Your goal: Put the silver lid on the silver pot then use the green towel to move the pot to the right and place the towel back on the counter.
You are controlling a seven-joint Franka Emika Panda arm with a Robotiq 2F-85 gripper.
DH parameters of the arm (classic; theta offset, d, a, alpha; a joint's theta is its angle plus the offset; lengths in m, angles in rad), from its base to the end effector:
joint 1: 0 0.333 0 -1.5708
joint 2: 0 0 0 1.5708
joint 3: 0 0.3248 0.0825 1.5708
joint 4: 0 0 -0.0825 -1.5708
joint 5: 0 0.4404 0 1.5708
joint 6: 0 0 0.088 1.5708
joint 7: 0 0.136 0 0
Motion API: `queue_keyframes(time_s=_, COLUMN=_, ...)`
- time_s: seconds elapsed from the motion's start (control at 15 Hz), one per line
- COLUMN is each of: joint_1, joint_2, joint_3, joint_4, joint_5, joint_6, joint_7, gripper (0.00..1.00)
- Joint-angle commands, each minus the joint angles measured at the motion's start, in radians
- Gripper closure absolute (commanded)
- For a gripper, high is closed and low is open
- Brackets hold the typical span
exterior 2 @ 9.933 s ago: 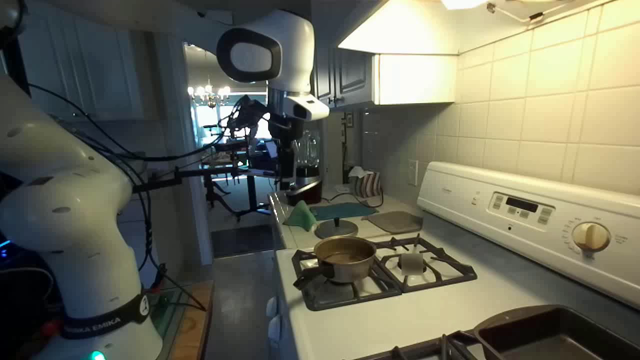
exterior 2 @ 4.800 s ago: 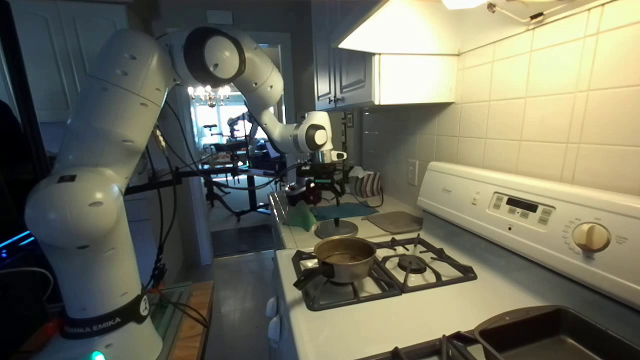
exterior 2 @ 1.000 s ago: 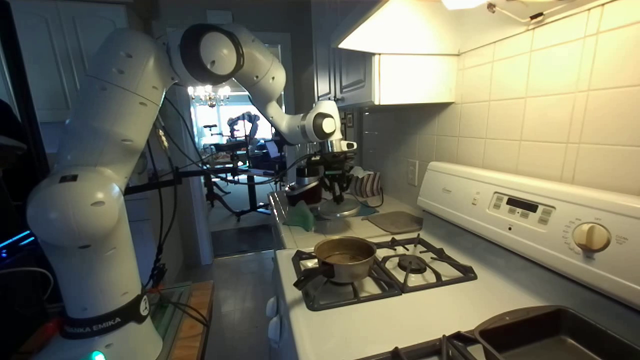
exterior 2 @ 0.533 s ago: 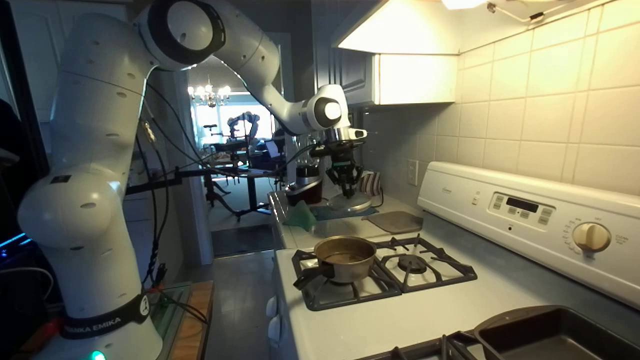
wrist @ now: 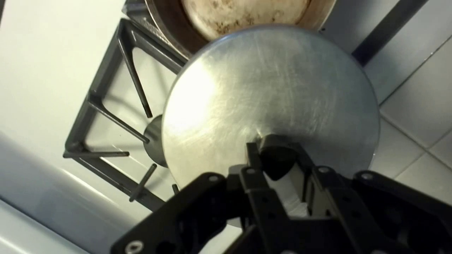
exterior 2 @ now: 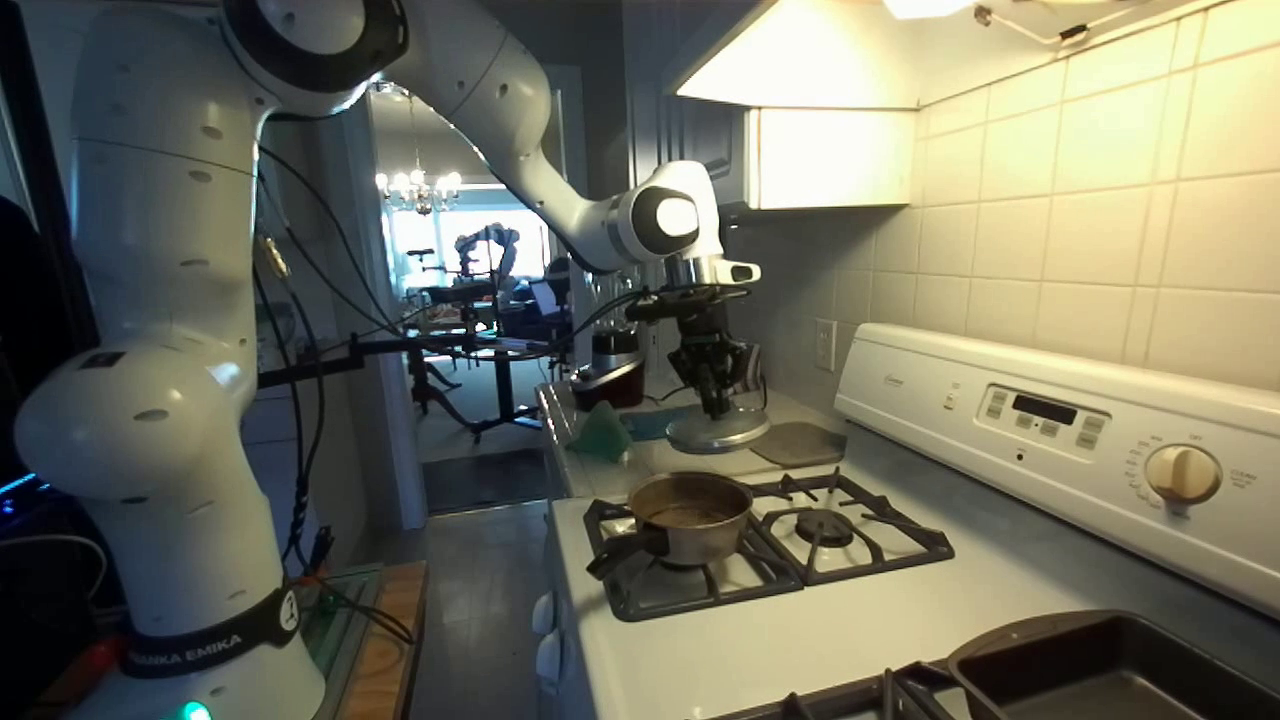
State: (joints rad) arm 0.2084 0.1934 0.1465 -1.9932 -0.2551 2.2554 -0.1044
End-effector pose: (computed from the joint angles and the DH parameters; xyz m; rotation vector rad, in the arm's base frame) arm 0.6130 0.2123 0.3215 2.8363 0.8933 0.1395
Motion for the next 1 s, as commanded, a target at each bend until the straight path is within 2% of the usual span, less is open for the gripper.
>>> queue_keyframes(time_s=0.0, joint_1=-0.026, joint_2=-0.099, joint_3=-0.009, joint_4=-0.121, joint_5=0.021, joint_6=0.002, joint_7=0.052, gripper=0.94)
queue_keyframes(time_s=0.53, joint_1=-0.065, joint_2=-0.211, joint_3=-0.024, joint_4=-0.283, joint_5=0.039, joint_6=0.055, joint_7=0.131, gripper=0.94)
queue_keyframes(time_s=0.93, joint_1=-0.094, joint_2=-0.234, joint_3=-0.045, joint_4=-0.351, joint_5=0.041, joint_6=0.175, joint_7=0.151, gripper=0.94)
